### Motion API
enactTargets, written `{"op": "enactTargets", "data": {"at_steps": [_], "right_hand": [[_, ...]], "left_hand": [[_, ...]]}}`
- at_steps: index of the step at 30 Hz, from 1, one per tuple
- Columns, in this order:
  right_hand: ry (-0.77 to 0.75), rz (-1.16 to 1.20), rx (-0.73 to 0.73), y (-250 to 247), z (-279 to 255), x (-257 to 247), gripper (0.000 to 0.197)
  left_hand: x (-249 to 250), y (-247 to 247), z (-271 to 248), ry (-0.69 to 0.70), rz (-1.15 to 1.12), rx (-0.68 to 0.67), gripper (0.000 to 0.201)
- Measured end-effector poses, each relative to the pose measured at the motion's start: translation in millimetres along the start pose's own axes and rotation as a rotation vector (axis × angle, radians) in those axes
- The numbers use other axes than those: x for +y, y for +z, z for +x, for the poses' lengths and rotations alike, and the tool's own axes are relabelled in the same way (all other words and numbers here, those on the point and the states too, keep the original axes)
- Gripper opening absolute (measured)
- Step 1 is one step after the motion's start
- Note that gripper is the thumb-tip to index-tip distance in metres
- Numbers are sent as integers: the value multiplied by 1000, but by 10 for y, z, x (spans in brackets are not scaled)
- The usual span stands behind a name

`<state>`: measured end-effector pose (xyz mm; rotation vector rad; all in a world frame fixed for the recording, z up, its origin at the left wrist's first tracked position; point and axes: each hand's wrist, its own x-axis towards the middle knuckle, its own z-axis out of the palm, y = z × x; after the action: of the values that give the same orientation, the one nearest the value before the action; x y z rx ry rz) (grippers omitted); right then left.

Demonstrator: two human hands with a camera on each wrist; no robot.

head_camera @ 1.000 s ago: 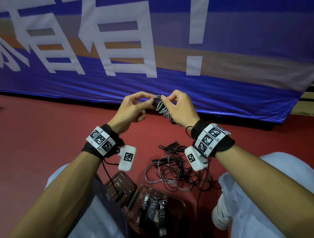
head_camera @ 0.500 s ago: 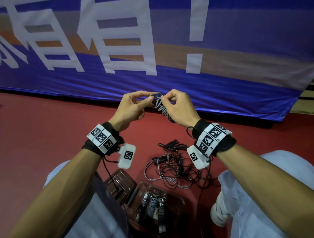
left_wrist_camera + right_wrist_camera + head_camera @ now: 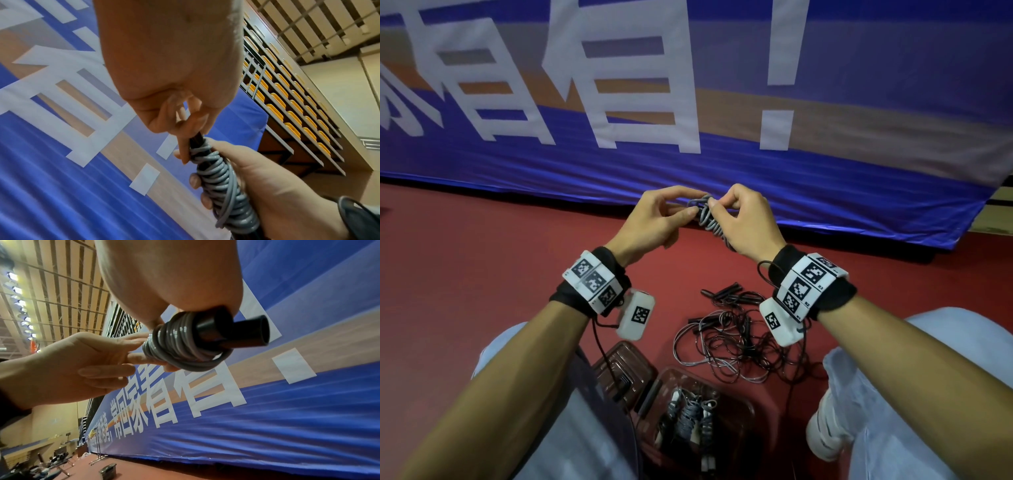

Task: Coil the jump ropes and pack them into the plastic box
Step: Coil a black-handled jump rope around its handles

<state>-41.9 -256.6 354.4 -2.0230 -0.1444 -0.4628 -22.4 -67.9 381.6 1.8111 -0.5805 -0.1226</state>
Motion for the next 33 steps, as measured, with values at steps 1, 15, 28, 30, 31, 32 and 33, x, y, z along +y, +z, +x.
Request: {"op": "enactTargets", "data": {"at_steps": [1, 15, 28, 30, 31, 32, 33], "right_hand": [[22, 14, 8, 14, 0, 1, 26], [261, 682, -240, -17, 40, -95, 18], [401, 1000, -414, 109, -12, -144, 24], [389, 1009, -422, 109, -17, -167, 26], [389, 1004, -419, 110, -21, -185, 26], [393, 993, -413, 109, -24, -194, 26], [396, 973, -405, 108, -23, -206, 28]], "left_hand": [[-1, 15, 1, 15, 16, 10, 23], [-82, -239, 102, -114, -157, -55, 33], [46, -134, 80, -101, -87, -217, 50], [60, -114, 78, -98, -70, -212, 43], [63, -101, 78, -92, -72, -211, 41], [67, -86, 74, -88, -80, -211, 42], [73, -68, 70, -91, -83, -205, 48]]}}
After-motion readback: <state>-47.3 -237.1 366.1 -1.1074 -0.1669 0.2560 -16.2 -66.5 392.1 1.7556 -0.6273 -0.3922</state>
